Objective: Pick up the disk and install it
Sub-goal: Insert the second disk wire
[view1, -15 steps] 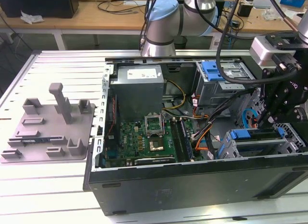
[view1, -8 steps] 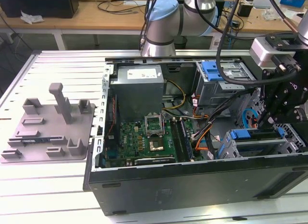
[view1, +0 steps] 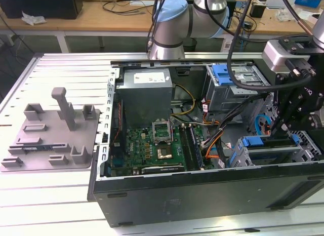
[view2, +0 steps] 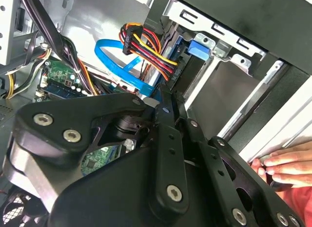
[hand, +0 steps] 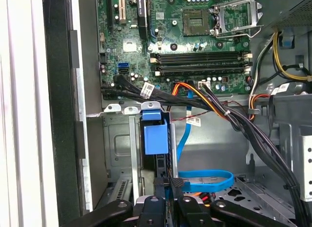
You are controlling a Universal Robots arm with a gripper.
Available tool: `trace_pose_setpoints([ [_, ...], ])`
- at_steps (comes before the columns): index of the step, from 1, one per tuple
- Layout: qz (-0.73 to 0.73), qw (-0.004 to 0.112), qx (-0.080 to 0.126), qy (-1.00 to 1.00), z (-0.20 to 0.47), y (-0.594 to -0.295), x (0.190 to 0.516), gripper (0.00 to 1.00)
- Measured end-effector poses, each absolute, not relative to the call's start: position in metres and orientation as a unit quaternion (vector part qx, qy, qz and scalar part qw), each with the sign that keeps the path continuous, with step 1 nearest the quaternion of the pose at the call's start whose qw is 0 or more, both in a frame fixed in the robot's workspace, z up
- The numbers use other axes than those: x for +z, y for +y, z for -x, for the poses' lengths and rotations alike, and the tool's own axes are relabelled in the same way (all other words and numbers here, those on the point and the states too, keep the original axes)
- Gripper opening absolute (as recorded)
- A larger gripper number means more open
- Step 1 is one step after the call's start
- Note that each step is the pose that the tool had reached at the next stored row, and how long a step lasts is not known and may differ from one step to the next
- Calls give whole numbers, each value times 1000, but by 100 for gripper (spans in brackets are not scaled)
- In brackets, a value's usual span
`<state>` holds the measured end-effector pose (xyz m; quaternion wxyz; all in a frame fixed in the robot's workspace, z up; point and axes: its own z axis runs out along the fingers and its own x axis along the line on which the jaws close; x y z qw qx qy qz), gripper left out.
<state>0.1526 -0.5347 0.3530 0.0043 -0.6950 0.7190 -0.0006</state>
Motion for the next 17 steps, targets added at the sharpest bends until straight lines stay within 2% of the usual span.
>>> trace_pose_setpoints([
  [17, 695, 4, -1, 719, -153, -535, 349, 16],
])
